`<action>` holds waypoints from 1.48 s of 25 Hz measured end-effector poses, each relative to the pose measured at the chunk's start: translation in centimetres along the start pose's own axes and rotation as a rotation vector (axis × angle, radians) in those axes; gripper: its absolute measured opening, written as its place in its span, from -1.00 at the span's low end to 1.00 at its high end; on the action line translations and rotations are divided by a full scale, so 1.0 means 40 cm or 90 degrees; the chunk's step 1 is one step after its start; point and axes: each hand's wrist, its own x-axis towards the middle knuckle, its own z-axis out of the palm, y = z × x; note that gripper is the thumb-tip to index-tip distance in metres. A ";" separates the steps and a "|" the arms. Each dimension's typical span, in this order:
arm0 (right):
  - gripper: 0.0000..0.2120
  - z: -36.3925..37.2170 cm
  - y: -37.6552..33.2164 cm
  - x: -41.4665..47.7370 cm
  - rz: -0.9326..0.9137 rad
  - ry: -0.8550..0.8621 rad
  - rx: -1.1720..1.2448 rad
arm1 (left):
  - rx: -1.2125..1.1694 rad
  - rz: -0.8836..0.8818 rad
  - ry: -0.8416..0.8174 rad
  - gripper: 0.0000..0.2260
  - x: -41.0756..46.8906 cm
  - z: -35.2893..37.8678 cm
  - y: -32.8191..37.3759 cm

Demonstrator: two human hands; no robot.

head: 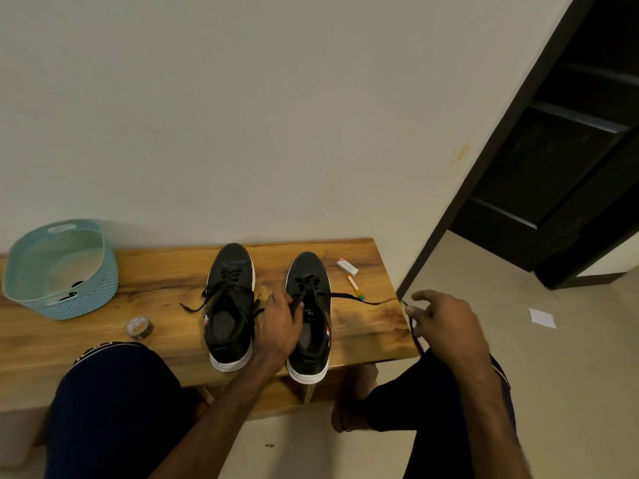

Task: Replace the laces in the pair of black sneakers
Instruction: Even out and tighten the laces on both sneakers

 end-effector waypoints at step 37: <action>-0.81 0.390 -0.206 0.176 -0.324 -0.033 0.219 | -0.466 -0.340 -0.147 -0.90 0.070 -0.039 -0.017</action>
